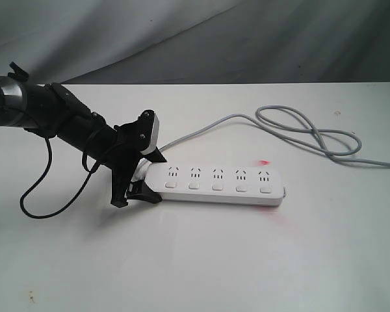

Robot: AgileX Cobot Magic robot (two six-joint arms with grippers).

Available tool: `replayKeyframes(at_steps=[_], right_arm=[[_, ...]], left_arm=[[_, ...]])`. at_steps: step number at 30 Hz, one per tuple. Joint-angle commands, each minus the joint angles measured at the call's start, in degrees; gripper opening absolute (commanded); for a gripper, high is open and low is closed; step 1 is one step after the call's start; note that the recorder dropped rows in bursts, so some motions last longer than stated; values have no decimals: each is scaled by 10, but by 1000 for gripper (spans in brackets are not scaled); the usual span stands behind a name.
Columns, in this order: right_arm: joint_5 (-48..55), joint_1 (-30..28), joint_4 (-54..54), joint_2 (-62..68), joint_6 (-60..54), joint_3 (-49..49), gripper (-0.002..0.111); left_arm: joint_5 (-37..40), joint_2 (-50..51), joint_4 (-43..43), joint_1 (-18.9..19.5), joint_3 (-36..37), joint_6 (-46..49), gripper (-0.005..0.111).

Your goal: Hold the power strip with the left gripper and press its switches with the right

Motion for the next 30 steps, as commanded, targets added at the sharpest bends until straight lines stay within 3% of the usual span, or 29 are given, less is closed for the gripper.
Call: replayKeyframes(at_steps=[1,10,19,26,28,30], right_arm=[[-1,1,-3,-3,0,1,0],[-26,1,-48,-3,-2,1,0],[-277,1,-77,-3,-2,1,0],[-314,1,-65,-3,3,1,0],[-371,1,-55,-3,5,1,0],[-462,1,5,-3,96,1,0]], left_arm=[[-8,-1,-7,-3,-1,3,0],[-8,-1,-7,-3,-1,3,0],[-8,-1,-7,-3,-1,3,0],[-8,-1,-7,-3,-1,3,0],[-8,-1,-7,-3,-1,3,0],[-8,-1,-7,-3,-1,3,0]])
